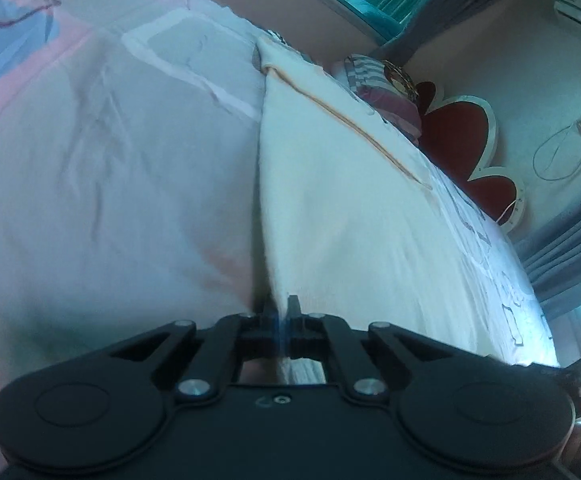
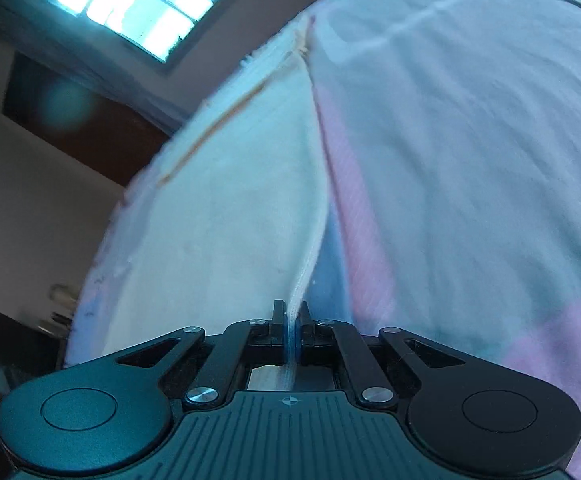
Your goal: Fold small clothes
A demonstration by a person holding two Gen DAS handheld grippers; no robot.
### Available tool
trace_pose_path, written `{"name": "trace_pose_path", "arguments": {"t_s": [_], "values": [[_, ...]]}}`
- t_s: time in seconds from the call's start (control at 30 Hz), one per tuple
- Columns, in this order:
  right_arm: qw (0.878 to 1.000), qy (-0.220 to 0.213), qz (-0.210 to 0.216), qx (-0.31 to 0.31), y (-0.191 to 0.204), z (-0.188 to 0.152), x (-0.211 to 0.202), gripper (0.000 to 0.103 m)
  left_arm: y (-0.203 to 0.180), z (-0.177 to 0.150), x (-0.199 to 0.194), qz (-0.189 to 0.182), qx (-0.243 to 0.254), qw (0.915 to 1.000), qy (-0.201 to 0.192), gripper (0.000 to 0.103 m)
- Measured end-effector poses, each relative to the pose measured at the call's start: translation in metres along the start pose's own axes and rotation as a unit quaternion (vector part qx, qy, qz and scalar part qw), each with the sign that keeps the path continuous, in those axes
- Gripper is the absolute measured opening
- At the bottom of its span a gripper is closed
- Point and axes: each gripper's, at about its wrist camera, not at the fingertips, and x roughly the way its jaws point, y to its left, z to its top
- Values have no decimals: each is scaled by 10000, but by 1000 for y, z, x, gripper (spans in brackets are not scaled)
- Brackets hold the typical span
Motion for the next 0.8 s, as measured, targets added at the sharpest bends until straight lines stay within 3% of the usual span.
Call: {"name": "trace_pose_path", "arguments": {"t_s": [0.2, 0.43, 0.67, 0.8], "values": [[9971, -617, 426, -161, 37, 33, -22, 2, -14, 29, -20, -361, -208, 9979, -502, 2], [9904, -1142, 659, -419, 88, 122, -19, 2, -44, 119, 1, -300, -418, 9937, -998, 2], [9912, -1191, 568, -97, 81, 220, 53, 2, -56, 209, 80, -156, -396, 9933, -1072, 2], [9937, -1005, 491, 4, 59, 261, 102, 2, -44, 233, 117, -79, -510, 9949, -869, 2]]}}
